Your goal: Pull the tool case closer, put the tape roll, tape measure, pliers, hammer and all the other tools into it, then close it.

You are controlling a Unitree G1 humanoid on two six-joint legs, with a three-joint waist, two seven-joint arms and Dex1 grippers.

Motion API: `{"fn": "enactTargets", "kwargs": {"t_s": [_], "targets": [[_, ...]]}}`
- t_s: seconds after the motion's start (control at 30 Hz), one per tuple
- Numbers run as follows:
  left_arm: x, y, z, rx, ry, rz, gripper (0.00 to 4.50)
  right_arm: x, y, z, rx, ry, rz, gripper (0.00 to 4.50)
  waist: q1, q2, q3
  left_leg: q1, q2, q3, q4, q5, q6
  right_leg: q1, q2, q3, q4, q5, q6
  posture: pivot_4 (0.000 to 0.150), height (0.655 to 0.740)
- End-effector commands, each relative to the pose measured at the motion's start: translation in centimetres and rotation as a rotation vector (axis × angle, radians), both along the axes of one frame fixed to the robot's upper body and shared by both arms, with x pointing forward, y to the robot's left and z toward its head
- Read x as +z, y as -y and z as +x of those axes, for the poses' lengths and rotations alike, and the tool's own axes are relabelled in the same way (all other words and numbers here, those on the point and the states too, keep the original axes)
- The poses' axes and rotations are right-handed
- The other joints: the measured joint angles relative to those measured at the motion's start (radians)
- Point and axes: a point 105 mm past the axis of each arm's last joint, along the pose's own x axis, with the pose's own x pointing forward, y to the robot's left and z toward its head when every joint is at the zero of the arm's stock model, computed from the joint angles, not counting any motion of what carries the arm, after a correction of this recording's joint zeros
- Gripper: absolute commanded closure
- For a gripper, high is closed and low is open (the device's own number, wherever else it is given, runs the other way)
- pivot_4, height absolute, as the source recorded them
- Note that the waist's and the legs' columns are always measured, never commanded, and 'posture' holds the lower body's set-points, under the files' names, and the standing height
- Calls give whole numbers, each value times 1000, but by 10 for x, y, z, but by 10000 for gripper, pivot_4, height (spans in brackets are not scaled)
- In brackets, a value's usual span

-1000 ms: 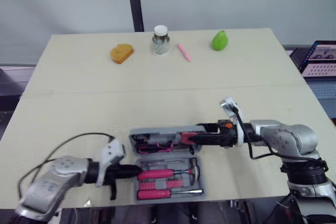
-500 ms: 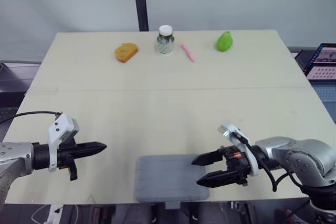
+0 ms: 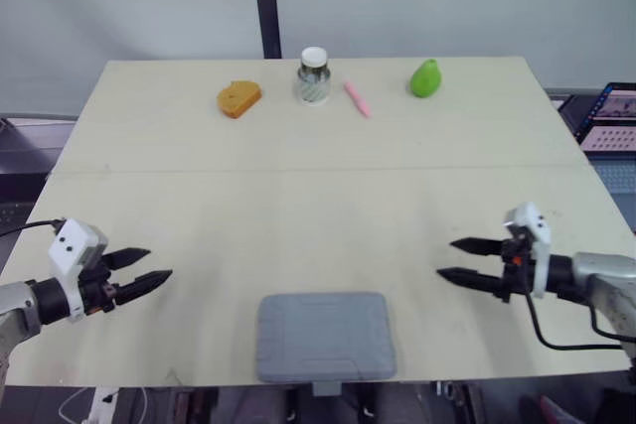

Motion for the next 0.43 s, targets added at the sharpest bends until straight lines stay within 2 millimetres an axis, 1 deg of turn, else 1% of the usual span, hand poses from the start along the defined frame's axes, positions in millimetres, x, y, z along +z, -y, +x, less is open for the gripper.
{"fn": "enactTargets", "kwargs": {"t_s": [0.03, 0.1, 0.23, 0.43], "targets": [[2, -22, -7, 61, 24, 40, 281, -4, 40, -5, -71, 25, -87, 0, 0, 0, 0, 0, 0, 0, 0, 0, 0, 0, 0, 0, 0, 0, 0, 1500, 7400], [1, -26, -8, 71, 26, 42, 281, -7, 50, -6, -93, 19, -101, 0, 0, 0, 0, 0, 0, 0, 0, 0, 0, 0, 0, 0, 0, 0, 0, 1500, 7400], [-1, -33, -5, 84, 38, 58, 281, -19, 69, -9, -130, 6, -155, 0, 0, 0, 0, 1, 0, 1, 0, 0, 0, 0, 0, 0, 1, 0, 0, 1500, 7400], [3, -40, 4, 88, 70, 97, 281, -26, 73, -10, -128, -4, -162, 0, 0, 0, 0, 1, 0, 1, 0, 0, 0, 0, -1, 1, 1, 0, 0, 1500, 7400]]}}
